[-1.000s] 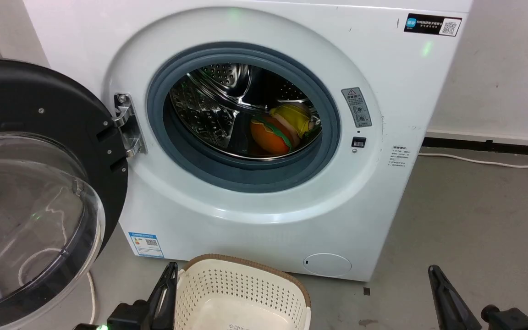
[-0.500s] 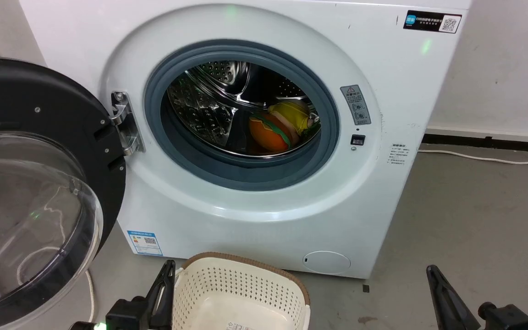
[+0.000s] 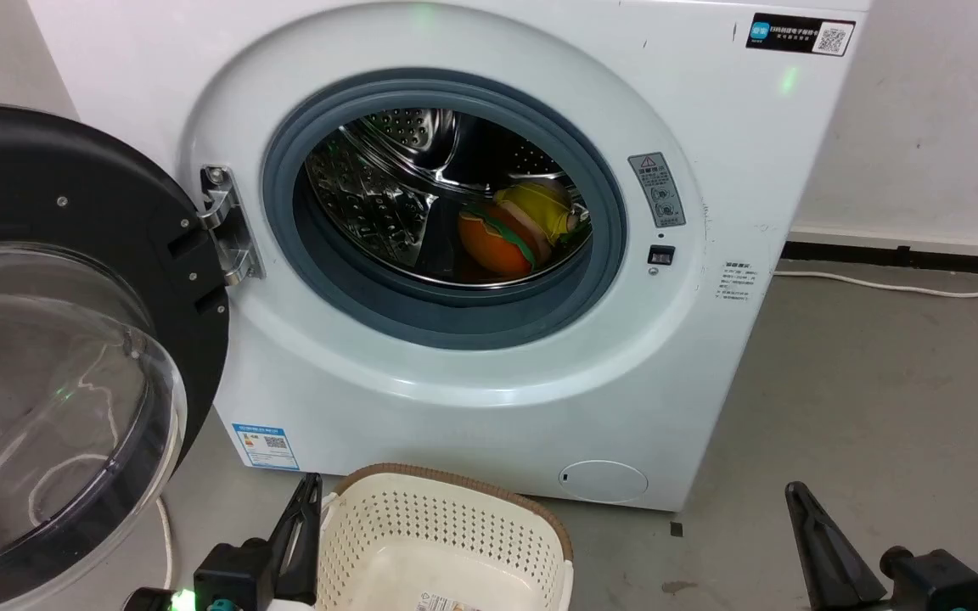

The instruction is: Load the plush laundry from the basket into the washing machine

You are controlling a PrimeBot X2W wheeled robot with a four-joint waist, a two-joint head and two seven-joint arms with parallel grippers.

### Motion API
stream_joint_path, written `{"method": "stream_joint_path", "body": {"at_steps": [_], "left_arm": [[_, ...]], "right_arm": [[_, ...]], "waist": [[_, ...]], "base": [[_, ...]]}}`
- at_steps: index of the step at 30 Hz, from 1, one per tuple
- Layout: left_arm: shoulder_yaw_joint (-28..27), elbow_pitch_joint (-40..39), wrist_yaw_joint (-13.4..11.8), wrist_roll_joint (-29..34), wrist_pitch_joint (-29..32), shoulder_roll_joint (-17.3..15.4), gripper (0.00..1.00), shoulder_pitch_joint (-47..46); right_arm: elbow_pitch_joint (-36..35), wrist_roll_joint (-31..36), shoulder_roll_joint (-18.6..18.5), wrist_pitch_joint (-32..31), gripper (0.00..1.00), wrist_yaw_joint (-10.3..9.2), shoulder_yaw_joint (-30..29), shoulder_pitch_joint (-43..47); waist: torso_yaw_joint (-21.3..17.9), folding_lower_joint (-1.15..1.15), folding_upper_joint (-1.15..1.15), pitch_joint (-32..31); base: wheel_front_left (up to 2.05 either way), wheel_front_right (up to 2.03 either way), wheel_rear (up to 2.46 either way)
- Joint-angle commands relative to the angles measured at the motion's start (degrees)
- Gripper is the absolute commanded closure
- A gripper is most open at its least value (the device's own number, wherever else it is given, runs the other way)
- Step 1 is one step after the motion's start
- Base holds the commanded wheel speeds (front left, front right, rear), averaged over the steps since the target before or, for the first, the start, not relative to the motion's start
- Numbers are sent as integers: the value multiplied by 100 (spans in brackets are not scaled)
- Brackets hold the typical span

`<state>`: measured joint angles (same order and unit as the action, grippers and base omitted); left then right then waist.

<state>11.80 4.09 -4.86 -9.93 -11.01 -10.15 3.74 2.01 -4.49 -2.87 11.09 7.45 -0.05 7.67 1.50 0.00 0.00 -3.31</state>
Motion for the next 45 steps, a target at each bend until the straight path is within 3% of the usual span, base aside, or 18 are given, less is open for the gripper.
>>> {"method": "stream_joint_path", "body": {"at_steps": [1,45], "left_arm": [[-48,-35,18,59,31,17,100,-66],[-591,-214,243,507,545,358,100,-214]], "right_arm": [[-32,37,1,-31,100,1,0,-97],[-113,235,0,-548,100,2,2,-418]], "waist": [[-1,0,0,3],[-72,0,0,160]], "base": [[0,0,0],[0,0,0]]}}
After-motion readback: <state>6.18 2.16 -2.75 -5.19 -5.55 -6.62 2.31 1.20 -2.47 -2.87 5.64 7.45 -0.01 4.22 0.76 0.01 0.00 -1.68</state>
